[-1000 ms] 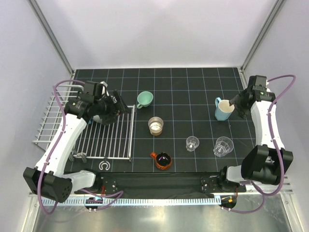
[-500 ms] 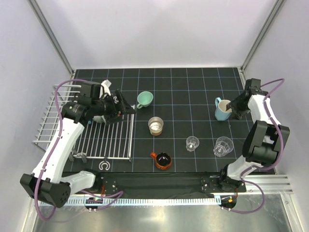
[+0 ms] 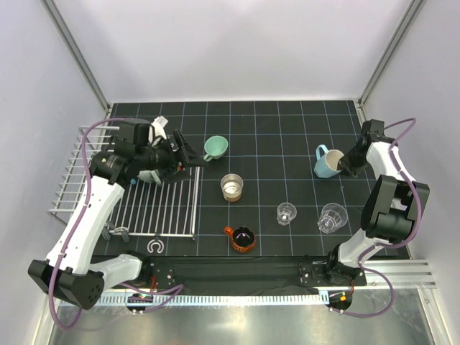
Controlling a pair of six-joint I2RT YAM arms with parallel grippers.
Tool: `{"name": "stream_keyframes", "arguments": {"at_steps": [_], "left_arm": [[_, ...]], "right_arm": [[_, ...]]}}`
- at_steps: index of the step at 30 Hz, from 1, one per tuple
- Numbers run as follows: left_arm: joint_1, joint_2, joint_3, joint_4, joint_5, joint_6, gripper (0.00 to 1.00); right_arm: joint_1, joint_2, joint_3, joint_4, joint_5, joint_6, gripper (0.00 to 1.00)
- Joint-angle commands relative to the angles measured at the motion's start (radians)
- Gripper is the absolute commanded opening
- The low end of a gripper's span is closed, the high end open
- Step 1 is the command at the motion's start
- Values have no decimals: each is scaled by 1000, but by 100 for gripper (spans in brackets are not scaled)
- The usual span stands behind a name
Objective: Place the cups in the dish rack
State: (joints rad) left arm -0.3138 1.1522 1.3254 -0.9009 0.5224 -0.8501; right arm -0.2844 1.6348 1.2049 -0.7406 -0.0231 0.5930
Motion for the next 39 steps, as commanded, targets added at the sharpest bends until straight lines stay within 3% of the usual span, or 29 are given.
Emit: {"name": "stream_keyframes", "arguments": {"at_steps": [1, 5, 13, 17, 25, 33, 39], "left_arm": [[-7, 4, 40, 36, 44, -14, 80], [-16, 21, 63, 28, 68, -41, 79], [-39, 38, 35, 126, 171, -170, 79], [-65, 53, 8, 216, 231, -274, 84], [-119, 60, -17, 468, 312, -543, 86], [-222, 67, -28, 632, 295, -714, 88], [-324, 118, -67, 778, 295, -843, 88]], "right_arm": [[8, -21, -4, 49, -37, -27, 4], [43, -81, 28, 41, -75, -74, 4], [324, -306, 119, 115, -110, -134, 4], [430, -384, 137, 197, -190, -136, 4], [570, -630, -90, 596, -363, -219, 4], [626, -777, -289, 823, -380, -257, 4], [666, -793, -308, 952, -397, -228, 4]]}}
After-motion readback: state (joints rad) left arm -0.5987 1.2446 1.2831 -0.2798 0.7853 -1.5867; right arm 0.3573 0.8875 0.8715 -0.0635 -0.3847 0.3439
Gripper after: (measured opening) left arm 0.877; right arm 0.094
